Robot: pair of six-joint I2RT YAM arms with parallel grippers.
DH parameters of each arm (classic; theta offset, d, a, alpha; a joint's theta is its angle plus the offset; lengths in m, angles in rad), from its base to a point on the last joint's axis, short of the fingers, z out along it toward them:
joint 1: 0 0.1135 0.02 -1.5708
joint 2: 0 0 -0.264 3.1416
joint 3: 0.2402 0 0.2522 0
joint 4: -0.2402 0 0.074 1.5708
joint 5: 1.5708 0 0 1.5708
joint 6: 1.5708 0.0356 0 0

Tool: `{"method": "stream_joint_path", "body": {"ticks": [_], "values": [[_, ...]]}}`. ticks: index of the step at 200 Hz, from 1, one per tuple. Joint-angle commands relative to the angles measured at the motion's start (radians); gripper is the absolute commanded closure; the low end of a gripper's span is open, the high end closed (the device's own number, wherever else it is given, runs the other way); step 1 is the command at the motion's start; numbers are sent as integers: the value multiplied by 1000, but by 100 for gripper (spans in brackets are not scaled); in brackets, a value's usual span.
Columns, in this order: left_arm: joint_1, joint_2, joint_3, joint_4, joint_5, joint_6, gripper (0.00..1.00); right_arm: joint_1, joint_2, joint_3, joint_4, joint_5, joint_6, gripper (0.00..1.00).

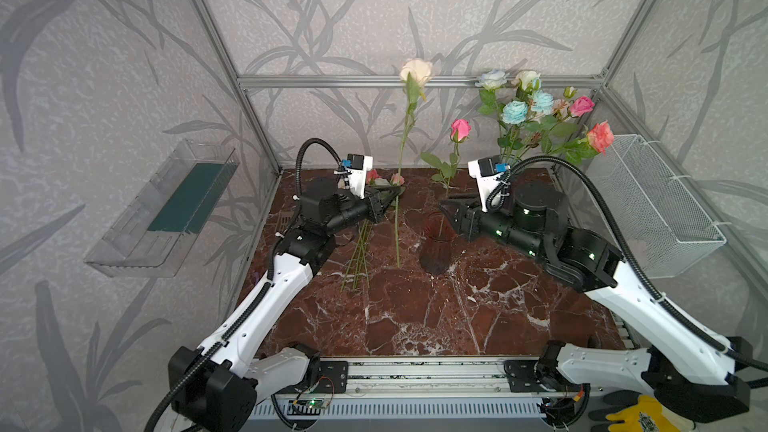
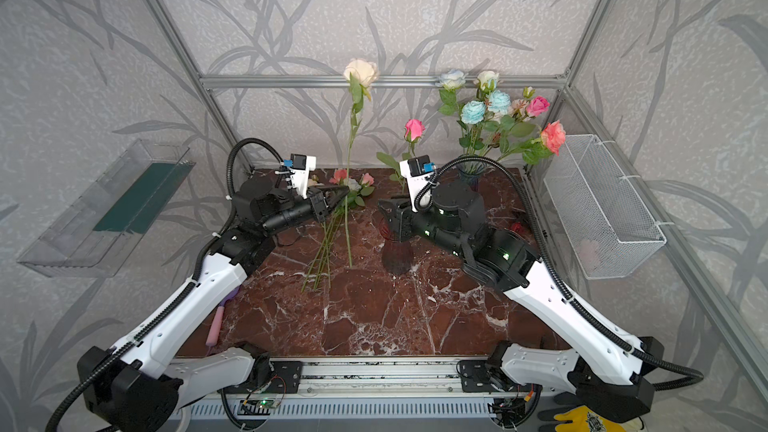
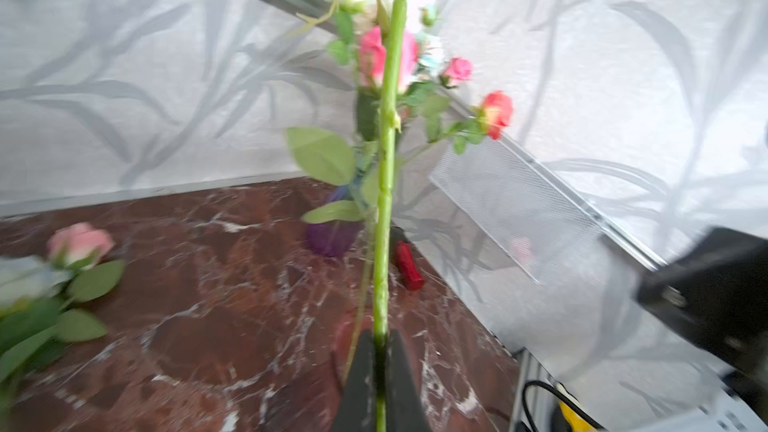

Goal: Arrange the flowers into the vase

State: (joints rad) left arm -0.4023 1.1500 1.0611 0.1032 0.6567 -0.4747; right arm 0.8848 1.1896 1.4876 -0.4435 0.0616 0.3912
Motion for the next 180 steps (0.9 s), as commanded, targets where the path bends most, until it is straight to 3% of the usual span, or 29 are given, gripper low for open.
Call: {"method": "stream_joint_path", "body": {"ticks": [1, 71, 93, 112, 147, 180], "values": [[-50, -17, 15, 84, 120, -5, 100, 9, 67, 64, 59, 0, -29, 57], [-75, -26, 5, 118, 132, -30, 100, 8, 167, 94, 131, 122, 4, 56], [-74, -30, 4, 118, 133, -28, 100, 4, 159, 74, 164, 138, 5, 68], [-75, -29, 3, 121, 135, -26, 100, -10, 163, 73, 190, 107, 17, 77], [-75, -33, 5, 103, 127, -9, 100, -65, 193, 70, 223, -24, 107, 78], [-75, -29, 7, 96, 127, -4, 100, -73, 202, 71, 241, -68, 119, 83]]}}
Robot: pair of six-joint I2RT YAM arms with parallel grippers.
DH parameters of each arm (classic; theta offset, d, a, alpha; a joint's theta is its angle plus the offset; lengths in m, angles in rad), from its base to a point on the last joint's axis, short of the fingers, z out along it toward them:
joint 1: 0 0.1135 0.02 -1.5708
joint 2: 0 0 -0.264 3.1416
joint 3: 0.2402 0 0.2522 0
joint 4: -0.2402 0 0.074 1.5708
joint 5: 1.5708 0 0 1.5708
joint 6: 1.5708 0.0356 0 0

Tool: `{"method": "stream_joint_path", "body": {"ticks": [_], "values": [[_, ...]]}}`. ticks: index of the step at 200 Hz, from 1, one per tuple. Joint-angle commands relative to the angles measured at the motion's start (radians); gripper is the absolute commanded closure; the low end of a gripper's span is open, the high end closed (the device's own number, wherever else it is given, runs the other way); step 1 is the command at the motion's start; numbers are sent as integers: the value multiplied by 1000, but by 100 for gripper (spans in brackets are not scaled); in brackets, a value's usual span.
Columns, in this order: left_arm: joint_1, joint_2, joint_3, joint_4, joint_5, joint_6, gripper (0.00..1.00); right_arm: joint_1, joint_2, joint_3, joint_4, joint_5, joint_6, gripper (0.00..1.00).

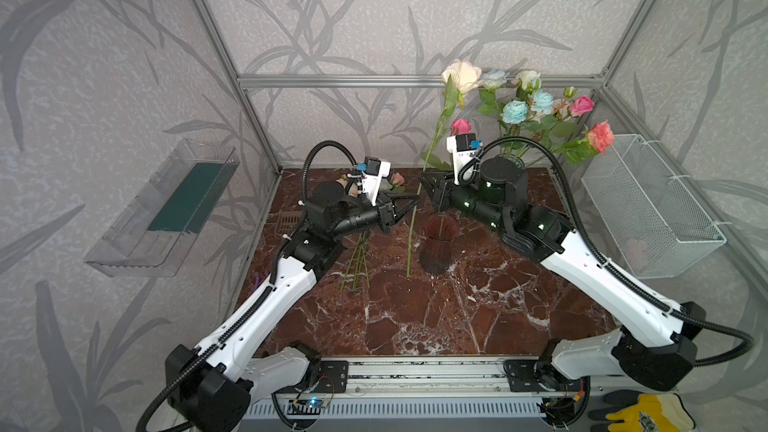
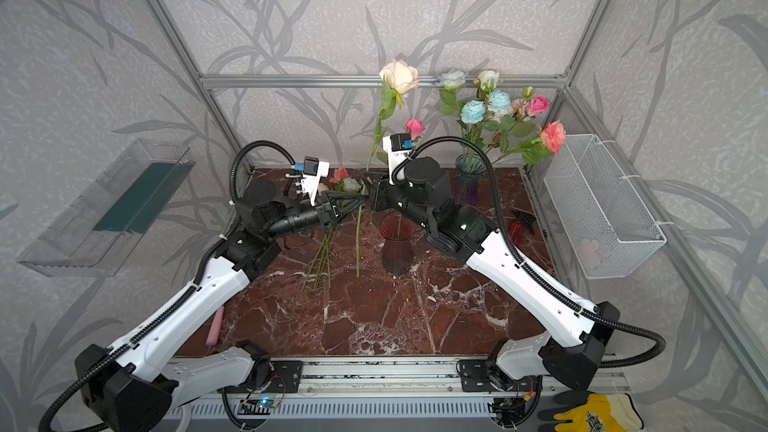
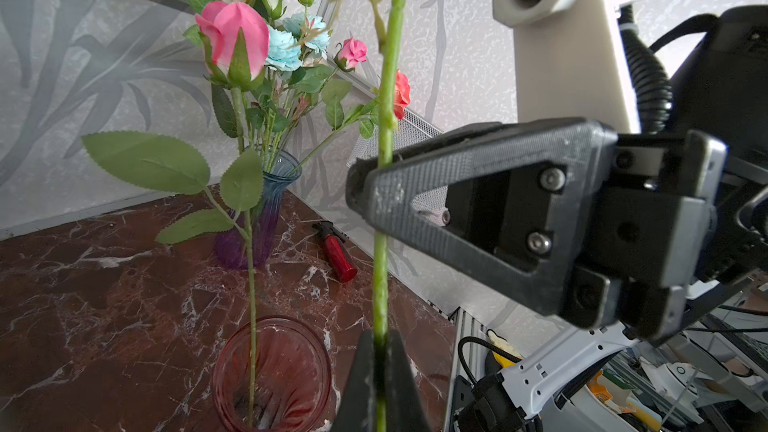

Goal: Arrange the flowers into the vase

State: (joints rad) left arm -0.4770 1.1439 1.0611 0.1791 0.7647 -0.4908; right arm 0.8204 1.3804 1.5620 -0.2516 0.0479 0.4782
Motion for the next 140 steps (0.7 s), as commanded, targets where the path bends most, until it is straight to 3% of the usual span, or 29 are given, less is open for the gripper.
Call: {"method": "stream_joint_path", "body": {"ticks": [1, 48, 55, 74, 89, 105, 140], "values": [[0, -23, 7, 20, 20, 12, 100, -9, 11, -4, 49, -56, 32, 83], [0, -24, 8, 8, 7, 21, 100, -15, 9, -5, 63, -88, 48, 97], [1, -24, 8, 4, -2, 21, 88, -15, 7, -6, 66, -88, 47, 97], [9, -34, 2, -6, -34, 32, 42, -15, -2, -1, 65, -63, 15, 99], [26, -52, -9, -16, -86, 46, 31, -15, -24, 7, 59, -10, -31, 99], [50, -84, -37, -17, -212, 49, 29, -15, -53, 21, 51, 61, -95, 99], [122, -140, -115, -46, -630, -4, 27, -50, -116, 23, 65, 228, -206, 99]]}}
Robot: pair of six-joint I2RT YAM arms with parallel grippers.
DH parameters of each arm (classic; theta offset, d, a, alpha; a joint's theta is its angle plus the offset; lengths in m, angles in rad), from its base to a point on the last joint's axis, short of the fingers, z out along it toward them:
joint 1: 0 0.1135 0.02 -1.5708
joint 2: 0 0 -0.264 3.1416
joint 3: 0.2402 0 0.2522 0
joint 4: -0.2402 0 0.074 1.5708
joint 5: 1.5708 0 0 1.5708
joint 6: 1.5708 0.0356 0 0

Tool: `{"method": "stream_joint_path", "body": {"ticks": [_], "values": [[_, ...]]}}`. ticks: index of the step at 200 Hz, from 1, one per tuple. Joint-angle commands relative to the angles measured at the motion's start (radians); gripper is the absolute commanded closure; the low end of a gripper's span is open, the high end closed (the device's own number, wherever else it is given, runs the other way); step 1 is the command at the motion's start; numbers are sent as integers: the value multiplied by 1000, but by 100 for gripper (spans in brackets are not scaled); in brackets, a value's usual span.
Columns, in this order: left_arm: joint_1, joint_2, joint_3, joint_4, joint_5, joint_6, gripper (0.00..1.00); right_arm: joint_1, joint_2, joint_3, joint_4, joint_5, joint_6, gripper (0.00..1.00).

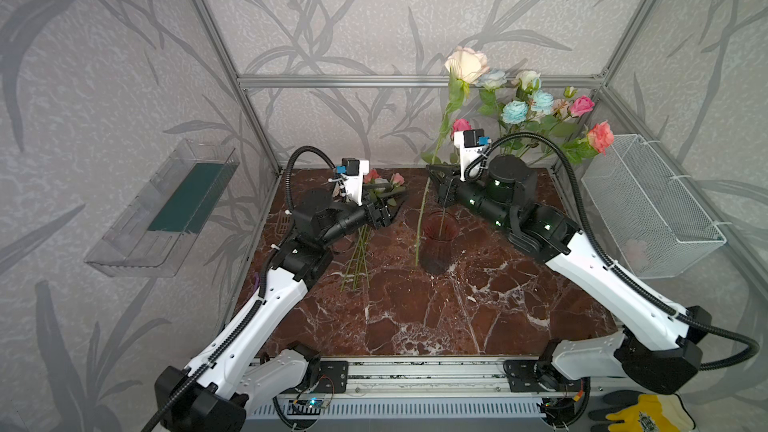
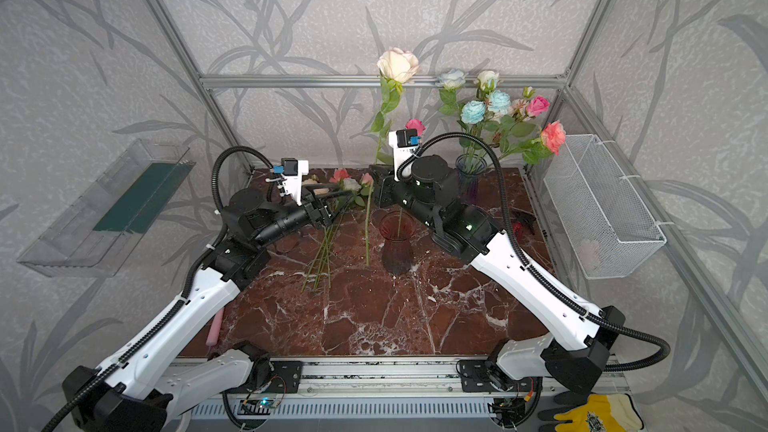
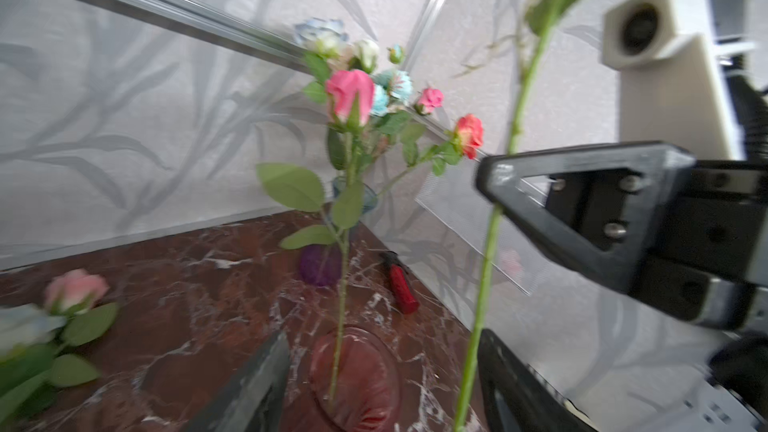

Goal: Arrange the flowers into the vase

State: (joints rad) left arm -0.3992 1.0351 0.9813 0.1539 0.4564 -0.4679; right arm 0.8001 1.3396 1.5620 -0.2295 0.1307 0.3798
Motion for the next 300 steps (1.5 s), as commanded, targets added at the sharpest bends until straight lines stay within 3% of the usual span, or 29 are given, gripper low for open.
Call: {"method": "stream_joint_path", "body": {"ticks": [1, 21, 87, 145, 203, 226, 242, 262, 300], "values": [[47, -32, -37, -22, -329, -30, 27, -33, -77, 23, 43, 148, -109, 99], [98, 1, -26, -72, -397, -67, 27, -81, -89, 9, 49, 168, -121, 99], [209, 113, -27, -15, -239, -195, 28, -181, -89, -112, 139, 152, -98, 99], [243, 161, -16, 2, -176, -235, 29, -197, -109, -294, 266, 119, -43, 100], [268, 293, 54, -156, -199, -264, 32, -196, -84, -421, 217, 68, 54, 91], [280, 339, 65, -175, -190, -276, 41, -197, -70, -446, 215, 39, 68, 89], [287, 362, 63, -179, -191, -284, 46, -197, -40, -422, 175, 1, 66, 83], [290, 389, 76, -209, -206, -271, 47, -196, -3, -362, 95, -44, 47, 66], [291, 446, 108, -264, -211, -256, 48, -197, -47, -357, 50, -66, 39, 61]]}}
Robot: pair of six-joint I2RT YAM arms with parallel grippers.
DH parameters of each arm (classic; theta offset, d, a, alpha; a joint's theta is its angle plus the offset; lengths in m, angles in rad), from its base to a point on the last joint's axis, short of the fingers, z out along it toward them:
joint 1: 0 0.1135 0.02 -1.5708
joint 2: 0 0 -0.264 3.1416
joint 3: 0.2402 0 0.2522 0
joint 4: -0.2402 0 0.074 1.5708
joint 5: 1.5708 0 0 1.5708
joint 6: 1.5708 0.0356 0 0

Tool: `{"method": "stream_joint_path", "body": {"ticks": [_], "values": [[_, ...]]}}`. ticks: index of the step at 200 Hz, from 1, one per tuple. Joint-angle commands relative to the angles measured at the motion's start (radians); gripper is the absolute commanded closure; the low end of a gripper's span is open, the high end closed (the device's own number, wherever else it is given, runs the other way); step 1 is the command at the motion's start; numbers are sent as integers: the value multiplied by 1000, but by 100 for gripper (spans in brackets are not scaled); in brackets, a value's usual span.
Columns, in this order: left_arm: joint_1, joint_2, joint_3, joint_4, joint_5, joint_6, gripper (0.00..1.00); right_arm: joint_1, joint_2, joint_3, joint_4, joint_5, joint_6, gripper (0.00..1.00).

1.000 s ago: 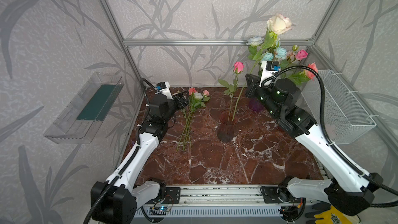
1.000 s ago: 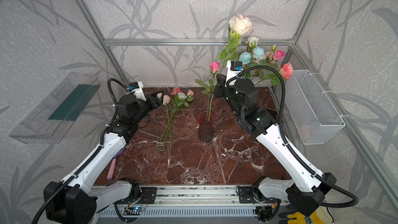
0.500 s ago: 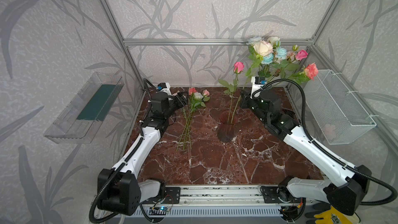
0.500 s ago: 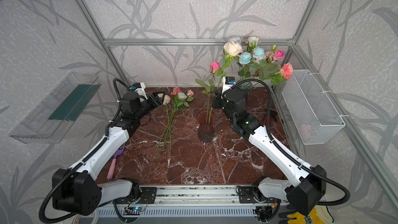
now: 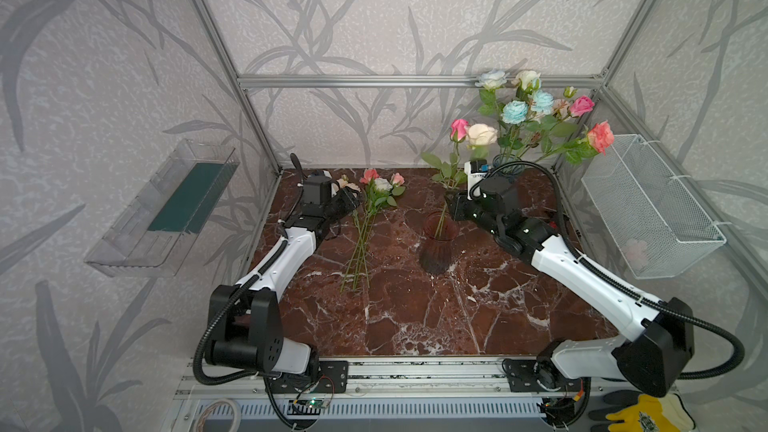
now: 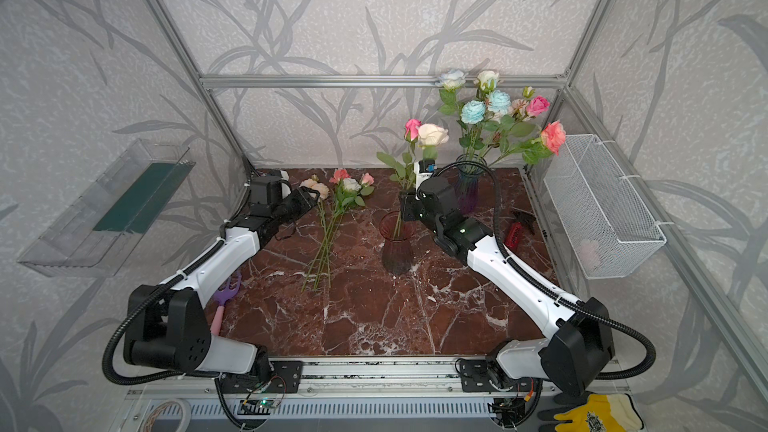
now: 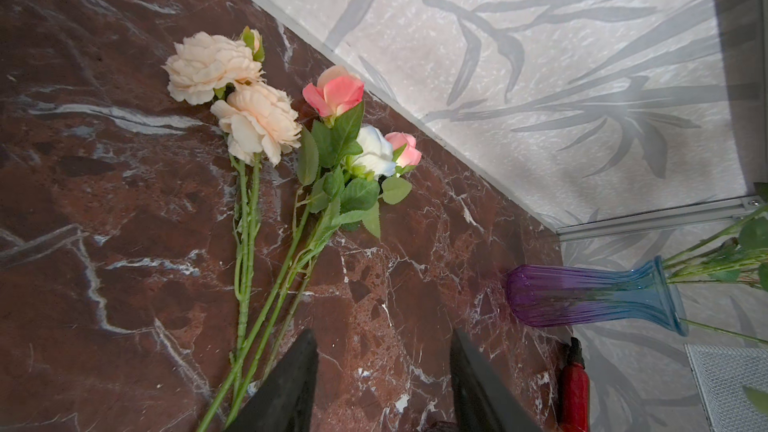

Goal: Arrange the flowers into the vase

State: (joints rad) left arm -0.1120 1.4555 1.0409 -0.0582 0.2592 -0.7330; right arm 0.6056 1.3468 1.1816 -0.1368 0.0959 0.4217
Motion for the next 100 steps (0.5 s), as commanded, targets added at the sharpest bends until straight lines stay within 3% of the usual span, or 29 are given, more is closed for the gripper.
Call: {"method": "stream_joint_path", "body": {"ticks": [1, 58, 100], "values": [[3, 29, 49, -53, -14, 9, 48, -2, -57, 22, -43, -31, -2, 61], [4, 126, 84, -106, -28, 44, 50, 0, -205, -39, -114, -54, 37, 54], [-8, 265, 203, -280, -104, 161, 57, 12, -415, -157, -189, -53, 84, 54]]}}
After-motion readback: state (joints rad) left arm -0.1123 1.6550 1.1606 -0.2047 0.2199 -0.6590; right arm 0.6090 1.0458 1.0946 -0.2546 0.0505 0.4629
